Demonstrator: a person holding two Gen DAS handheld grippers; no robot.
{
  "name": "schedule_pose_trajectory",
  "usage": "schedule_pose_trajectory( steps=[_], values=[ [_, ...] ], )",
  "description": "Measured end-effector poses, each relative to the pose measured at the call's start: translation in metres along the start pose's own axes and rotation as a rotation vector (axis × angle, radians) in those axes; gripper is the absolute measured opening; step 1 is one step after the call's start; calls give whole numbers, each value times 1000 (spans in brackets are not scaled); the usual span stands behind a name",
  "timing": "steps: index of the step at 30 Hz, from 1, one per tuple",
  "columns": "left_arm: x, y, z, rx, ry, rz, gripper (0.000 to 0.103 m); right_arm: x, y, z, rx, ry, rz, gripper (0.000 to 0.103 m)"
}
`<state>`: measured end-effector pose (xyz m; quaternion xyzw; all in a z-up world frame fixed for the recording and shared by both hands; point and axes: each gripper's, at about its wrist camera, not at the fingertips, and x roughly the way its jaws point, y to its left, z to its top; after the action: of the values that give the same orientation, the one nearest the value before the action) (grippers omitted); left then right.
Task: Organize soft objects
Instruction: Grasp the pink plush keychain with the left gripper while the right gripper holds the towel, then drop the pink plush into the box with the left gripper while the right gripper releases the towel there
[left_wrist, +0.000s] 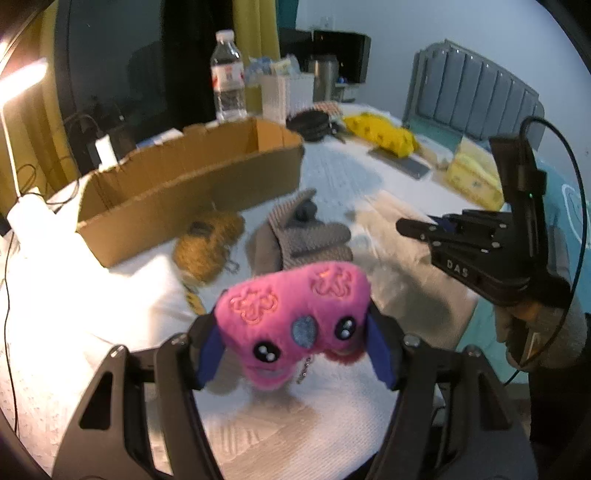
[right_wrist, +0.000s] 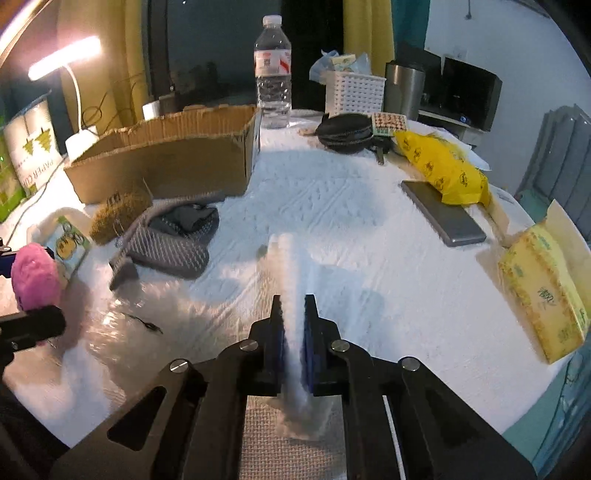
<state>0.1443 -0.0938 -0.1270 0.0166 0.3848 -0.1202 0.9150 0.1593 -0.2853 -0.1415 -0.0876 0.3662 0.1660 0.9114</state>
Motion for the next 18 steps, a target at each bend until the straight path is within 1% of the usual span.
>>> schedule_pose_trajectory(
  steps=[4,10,18],
  values=[
    [-13,7,10,-9,-48,-1,66,-15,5,14,8,-45,30,10],
    [-33,26,25,-27,-122,8,66,-37,21,44,-14,-125,82,10],
    [-47,62,50,-76,-199,53,66,-49,41,83,-63,-203,136,10]
  ],
)
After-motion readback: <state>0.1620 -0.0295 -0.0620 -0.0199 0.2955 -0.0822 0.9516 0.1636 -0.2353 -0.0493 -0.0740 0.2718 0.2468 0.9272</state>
